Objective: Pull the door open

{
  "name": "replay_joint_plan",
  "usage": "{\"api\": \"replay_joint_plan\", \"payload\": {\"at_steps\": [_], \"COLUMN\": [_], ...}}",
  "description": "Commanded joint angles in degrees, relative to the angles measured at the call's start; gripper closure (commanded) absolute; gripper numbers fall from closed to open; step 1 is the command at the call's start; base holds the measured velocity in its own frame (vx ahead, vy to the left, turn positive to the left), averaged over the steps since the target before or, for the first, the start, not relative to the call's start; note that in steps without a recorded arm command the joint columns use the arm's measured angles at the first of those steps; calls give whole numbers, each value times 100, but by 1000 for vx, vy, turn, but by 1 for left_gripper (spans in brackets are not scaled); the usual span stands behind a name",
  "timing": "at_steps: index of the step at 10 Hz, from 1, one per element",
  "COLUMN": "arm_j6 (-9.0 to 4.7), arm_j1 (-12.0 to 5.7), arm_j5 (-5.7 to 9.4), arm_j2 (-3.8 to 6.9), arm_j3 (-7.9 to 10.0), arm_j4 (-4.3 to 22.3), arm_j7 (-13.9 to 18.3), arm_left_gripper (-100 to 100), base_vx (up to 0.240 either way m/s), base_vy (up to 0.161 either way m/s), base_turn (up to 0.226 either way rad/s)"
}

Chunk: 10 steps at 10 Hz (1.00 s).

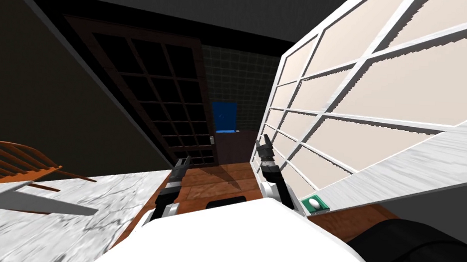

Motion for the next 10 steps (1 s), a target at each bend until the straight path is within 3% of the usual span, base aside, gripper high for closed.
{"api": "replay_joint_plan", "payload": {"at_steps": [1,6,7,10], "arm_j6": [-58,-228,-228,-327], "arm_j1": [-46,-226,-226,-331], "arm_j5": [-38,-156,-156,-225], "arm_j2": [2,-11,-11,-27], "arm_j3": [71,283,283,406], "arm_j4": [222,930,930,1342], "arm_j7": [-223,-868,-868,-1244], "arm_left_gripper": [-100,-100,-100,-100], "base_vx": [96,105,76,76], "base_vy": [-25,-17,-14,-3], "base_turn": [-60,-61,-26,-57]}}
